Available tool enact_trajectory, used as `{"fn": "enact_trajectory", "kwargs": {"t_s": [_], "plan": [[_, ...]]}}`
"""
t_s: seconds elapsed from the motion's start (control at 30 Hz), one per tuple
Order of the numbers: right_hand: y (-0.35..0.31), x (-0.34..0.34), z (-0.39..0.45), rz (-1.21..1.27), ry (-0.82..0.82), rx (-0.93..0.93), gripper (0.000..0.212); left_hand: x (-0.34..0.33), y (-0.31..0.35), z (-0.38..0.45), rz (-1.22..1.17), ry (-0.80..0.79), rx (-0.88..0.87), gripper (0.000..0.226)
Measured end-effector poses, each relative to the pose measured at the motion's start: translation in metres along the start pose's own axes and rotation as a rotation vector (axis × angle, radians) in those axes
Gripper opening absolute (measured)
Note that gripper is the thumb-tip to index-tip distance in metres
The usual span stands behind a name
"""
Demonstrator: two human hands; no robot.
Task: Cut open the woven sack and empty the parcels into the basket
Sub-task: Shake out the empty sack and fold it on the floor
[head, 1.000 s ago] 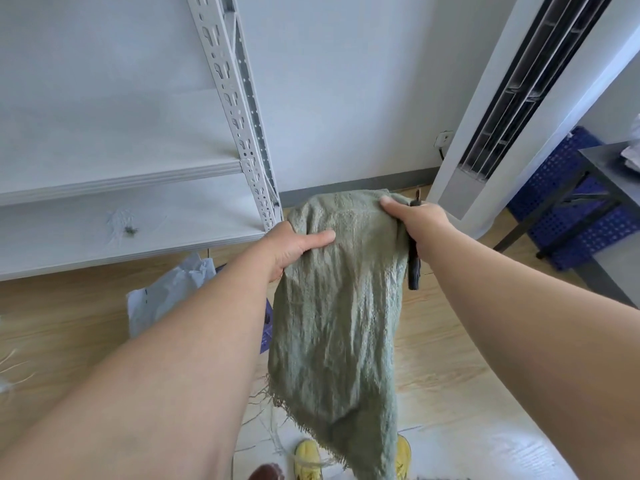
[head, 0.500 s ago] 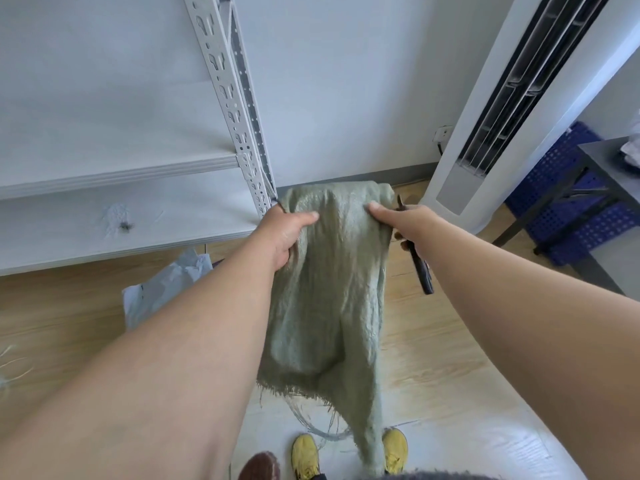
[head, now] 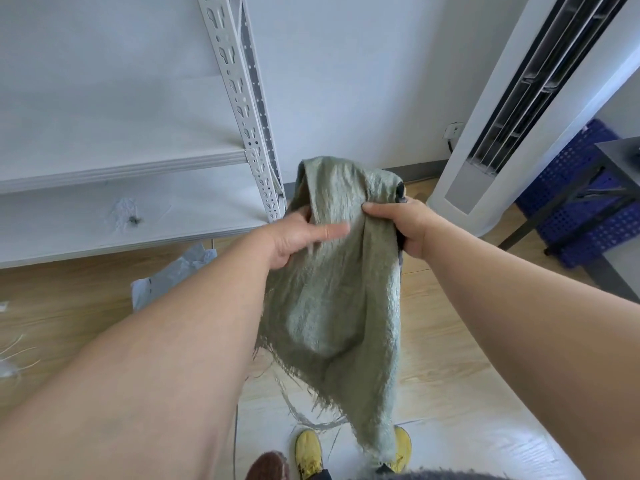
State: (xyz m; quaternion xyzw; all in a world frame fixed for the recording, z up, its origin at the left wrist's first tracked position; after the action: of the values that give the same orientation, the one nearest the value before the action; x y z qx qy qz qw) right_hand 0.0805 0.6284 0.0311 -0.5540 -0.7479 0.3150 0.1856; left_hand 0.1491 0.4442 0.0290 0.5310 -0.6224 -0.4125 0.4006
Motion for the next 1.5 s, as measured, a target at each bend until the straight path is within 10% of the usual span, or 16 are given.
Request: {"fn": "enact_trajectory", "kwargs": {"t_s": [0.1, 0.27, 0.43, 0.57, 0.67, 0.77, 1.0, 1.17, 1.33, 1.5], "plan": [[-0.006, 0.002, -0.002, -0.040, 0.002, 0.010, 0.038, -0.004, -0.014, -0.005, 0.312, -0.095, 0.063, 0.071], [-0.010, 0.000, -0.003, -0.153, 0.185, 0.127, 0.043, 0.004, -0.014, -0.002, 0.833, 0.496, -0.050, 0.063], [-0.013, 0.003, -0.004, -0.202, 0.420, 0.249, 0.037, 0.004, -0.022, -0.013, 0.399, 0.810, 0.173, 0.076], [-0.012, -0.005, -0.014, -0.234, 0.271, 0.267, 0.034, -0.016, -0.024, -0.015, -0.669, 0.539, 0.406, 0.109], [-0.009, -0.016, -0.020, -0.328, -0.008, 0.119, 0.033, -0.013, -0.018, -0.016, -0.969, 0.349, 0.398, 0.126], [-0.006, -0.017, -0.022, -0.393, -0.159, -0.016, 0.040, -0.015, -0.013, -0.017, -1.034, 0.136, 0.313, 0.109], [-0.006, 0.003, -0.023, -0.599, -0.187, -0.052, 0.043, 0.000, -0.016, -0.017, -1.158, 0.260, 0.262, 0.107], [-0.005, 0.001, -0.027, -0.822, -0.082, 0.017, 0.040, 0.000, -0.016, -0.012, -0.887, 0.376, 0.384, 0.023], [0.002, 0.020, -0.024, -0.921, 0.139, 0.119, 0.055, 0.010, -0.020, 0.002, -0.842, 0.494, 0.230, 0.021], [0.019, 0.052, -0.016, -0.565, 0.186, -0.214, 0.041, 0.015, -0.017, -0.007, -0.795, 0.420, 0.043, 0.022]]}}
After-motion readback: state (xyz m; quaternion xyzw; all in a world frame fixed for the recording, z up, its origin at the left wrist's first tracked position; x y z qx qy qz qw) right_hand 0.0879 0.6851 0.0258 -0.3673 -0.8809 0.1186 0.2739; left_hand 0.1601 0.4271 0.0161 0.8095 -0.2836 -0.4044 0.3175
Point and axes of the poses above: each hand's wrist, its own z-axis towards the middle knuckle, its own x-axis out of the back of the hand, y = z × x, the point moved 2 cm from there along z, towards the middle knuckle, and after that the axes turned 14 degrees about -x, right-handed, at the moved point
